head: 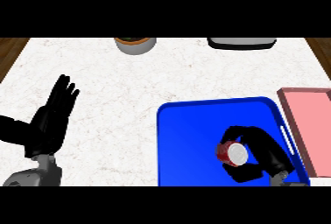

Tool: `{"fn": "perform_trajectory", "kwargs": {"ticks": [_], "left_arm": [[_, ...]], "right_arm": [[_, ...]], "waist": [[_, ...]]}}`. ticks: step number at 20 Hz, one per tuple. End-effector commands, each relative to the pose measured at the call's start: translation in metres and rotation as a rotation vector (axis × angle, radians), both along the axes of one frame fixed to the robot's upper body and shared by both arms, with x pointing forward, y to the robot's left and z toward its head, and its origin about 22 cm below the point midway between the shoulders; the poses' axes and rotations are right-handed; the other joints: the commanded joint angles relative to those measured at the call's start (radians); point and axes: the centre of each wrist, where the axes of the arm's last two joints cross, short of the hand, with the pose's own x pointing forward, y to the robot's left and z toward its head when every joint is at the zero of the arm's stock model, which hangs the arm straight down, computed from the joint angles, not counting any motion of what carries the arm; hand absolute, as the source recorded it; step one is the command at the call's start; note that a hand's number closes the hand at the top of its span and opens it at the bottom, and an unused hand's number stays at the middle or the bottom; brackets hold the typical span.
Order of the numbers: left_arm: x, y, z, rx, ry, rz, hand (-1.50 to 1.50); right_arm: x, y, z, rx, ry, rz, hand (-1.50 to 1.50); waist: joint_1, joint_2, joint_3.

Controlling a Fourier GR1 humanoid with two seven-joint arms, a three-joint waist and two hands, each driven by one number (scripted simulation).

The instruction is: Pick the can from the tray and place it in the cardboard box

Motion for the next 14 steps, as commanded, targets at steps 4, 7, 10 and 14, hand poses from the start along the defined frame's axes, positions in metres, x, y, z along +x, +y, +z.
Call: {"fn": "perform_trajectory", "kwargs": {"ticks": [4, 7, 10, 14], "left_arm": [[0.010, 0.008, 0.000, -0.010, 0.002, 0.000, 0.00], [0.005, -0.008, 0.000, -0.008, -0.006, -0.024, 0.00], [0.005, -0.003, 0.002, -0.001, -0.018, -0.012, 0.00], [0.002, -0.001, -0.002, 0.010, 0.005, -0.019, 0.00]], "right_arm": [[0.001, 0.056, 0.027, -0.115, -0.131, -0.053, 1.50], [0.017, 0.112, 0.011, -0.300, -0.192, -0.074, 1.50], [0.008, 0.148, 0.006, -0.362, -0.250, -0.076, 1.50], [-0.002, 0.184, 0.035, -0.400, -0.348, -0.081, 1.50]], "waist": [[0.002, 0.000, -0.001], [0.027, 0.003, -0.002], [0.023, 0.001, -0.001], [0.018, -0.001, 0.000]]}}
